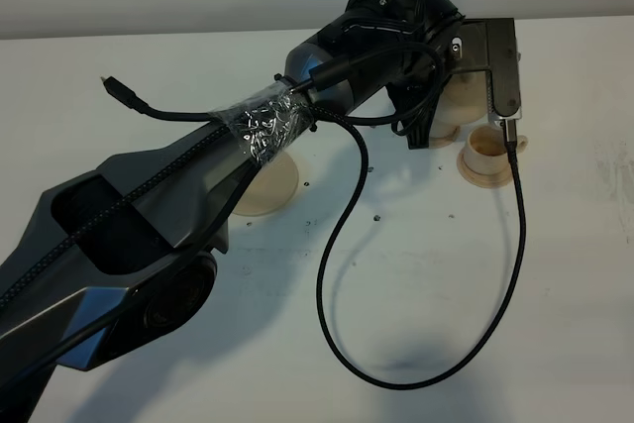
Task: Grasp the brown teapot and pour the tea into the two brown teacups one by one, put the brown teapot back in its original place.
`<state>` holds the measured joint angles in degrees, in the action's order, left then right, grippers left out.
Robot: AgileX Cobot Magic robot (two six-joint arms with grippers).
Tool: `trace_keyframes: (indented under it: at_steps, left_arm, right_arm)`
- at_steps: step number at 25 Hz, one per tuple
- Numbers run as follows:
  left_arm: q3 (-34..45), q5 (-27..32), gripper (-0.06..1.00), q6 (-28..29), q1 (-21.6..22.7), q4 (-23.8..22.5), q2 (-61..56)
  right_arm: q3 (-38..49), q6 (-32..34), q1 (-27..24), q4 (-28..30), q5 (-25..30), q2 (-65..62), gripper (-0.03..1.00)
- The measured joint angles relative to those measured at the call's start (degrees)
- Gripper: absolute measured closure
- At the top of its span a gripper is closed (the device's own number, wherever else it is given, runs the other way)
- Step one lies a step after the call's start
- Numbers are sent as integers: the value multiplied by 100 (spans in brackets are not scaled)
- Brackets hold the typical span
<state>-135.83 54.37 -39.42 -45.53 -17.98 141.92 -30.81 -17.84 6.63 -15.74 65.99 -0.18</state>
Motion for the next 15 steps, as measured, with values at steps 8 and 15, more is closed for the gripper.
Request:
trace_keyframes:
  at_steps: [8,15]
  left_arm:
    - [0,178,86,-109,-10,-231,0]
    - [0,213,86,-230,-10,-251,12]
  right_arm:
    - [0,0,0,0,0,0,75]
    - [0,0,0,0,0,0,75]
